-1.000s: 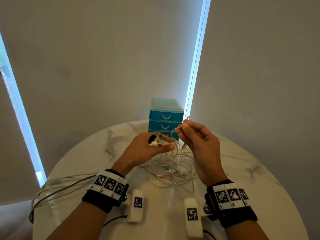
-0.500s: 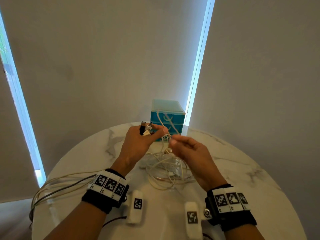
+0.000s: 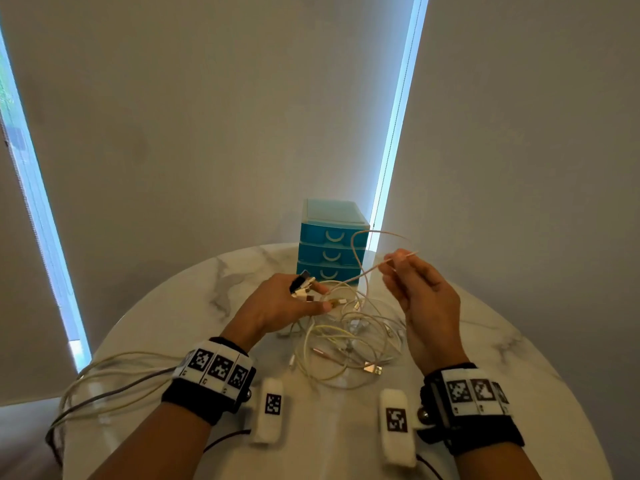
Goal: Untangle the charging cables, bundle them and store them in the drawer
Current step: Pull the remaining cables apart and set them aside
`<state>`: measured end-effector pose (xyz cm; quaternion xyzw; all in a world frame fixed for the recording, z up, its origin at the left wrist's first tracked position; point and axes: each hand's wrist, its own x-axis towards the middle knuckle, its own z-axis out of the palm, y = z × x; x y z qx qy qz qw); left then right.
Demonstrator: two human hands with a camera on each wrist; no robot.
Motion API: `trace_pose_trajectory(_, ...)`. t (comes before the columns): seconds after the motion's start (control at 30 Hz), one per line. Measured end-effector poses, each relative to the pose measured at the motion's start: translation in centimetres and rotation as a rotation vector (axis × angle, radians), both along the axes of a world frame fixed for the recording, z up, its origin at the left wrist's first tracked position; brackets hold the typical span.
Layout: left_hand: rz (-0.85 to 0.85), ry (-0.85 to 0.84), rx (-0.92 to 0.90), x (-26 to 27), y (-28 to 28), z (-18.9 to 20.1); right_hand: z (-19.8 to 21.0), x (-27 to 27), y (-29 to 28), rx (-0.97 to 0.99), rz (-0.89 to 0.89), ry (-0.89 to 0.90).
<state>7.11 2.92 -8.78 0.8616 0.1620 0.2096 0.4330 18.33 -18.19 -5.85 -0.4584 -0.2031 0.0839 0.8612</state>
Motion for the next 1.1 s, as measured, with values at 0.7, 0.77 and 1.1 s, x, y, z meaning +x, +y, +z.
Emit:
trace_pose_trajectory(0.7,0.013,-0.371,-0.203,-1.0,-1.9,2.2,-3.2,-2.5,2.6,-0.648,0.281,-0.243)
trace_pose_trajectory(0.77,-0.045,-0.363,-0.211,-0.8,-2.1,2.2,-3.2,-2.5,2.4,-0.685,0.227,-0.312)
trace_pose_trajectory(1.1,-0.026,0.21,0.089,-0.7,0.4,0.5,-0.9,-0.6,1.2,-0.123,0.032,0.078)
